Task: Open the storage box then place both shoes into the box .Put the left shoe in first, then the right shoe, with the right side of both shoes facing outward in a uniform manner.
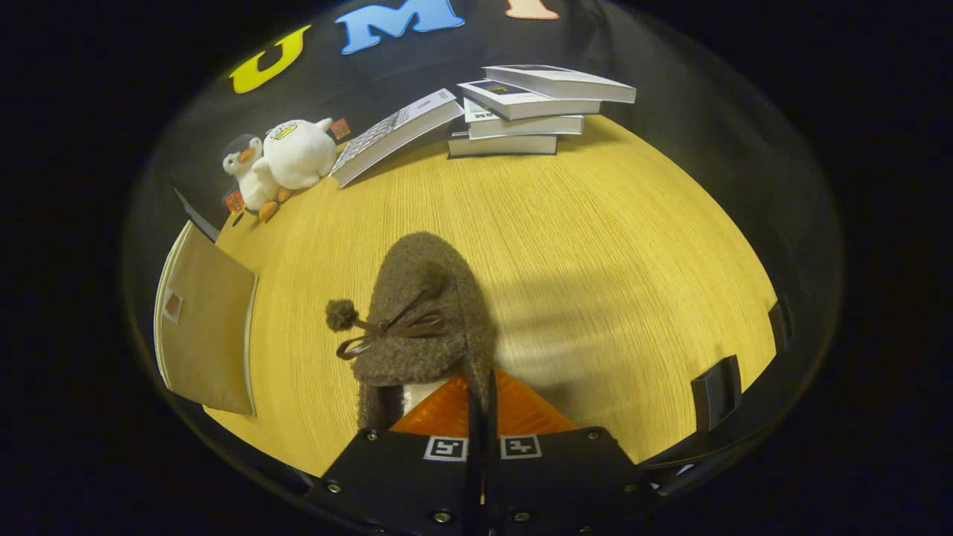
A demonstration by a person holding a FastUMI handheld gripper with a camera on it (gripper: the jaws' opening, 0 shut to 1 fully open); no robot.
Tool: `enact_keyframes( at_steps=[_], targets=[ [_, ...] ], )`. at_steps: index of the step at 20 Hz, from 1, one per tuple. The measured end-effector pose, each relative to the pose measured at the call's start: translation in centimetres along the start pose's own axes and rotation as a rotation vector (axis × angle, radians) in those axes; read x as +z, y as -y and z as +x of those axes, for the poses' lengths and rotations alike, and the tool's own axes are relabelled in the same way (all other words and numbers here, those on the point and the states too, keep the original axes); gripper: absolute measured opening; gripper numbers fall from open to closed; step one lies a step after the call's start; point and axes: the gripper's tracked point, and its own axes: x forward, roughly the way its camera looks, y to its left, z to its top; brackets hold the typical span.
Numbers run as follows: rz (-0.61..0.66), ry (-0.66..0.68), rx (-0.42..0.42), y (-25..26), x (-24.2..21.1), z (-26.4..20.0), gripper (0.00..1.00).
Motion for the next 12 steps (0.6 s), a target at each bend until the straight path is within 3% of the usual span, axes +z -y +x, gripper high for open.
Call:
enact_keyframes(
  at_steps=[12],
  targets=[
    [0.064,0.024,0.145,-7.2,2.1,-5.3,0.02]
  ],
)
